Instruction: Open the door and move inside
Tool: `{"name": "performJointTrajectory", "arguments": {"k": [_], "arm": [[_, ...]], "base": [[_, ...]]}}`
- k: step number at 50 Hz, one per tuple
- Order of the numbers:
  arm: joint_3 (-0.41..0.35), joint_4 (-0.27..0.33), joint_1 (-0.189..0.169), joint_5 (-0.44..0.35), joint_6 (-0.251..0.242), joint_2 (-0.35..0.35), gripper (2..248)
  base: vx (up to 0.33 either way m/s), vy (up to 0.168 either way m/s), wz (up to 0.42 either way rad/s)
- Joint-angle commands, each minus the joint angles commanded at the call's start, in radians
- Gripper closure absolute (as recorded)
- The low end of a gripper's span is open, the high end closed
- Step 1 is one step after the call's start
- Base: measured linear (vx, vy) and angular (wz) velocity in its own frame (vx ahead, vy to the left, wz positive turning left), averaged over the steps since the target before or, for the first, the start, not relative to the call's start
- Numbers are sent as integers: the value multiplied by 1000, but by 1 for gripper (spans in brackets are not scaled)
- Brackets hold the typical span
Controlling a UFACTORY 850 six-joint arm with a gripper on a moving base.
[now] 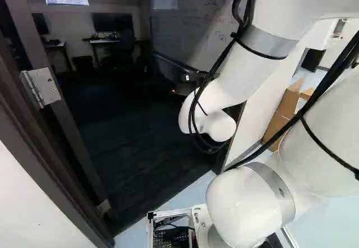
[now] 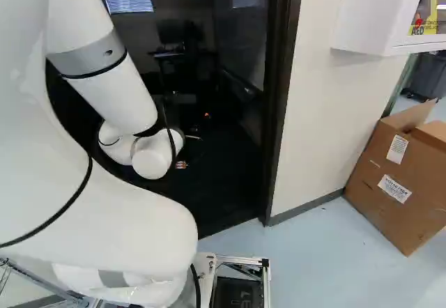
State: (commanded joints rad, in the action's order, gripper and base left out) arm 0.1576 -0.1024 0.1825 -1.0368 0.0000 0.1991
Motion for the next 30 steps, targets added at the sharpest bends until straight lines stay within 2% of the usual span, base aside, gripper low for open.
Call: {"name": "performJointTrajectory", "arguments": {"k": [15,30], "arm": [[0,0,0,0,0,0,3],[0,0,0,0,0,0,3]], "base": [[-5,-20,-70],[45,4,1]]}}
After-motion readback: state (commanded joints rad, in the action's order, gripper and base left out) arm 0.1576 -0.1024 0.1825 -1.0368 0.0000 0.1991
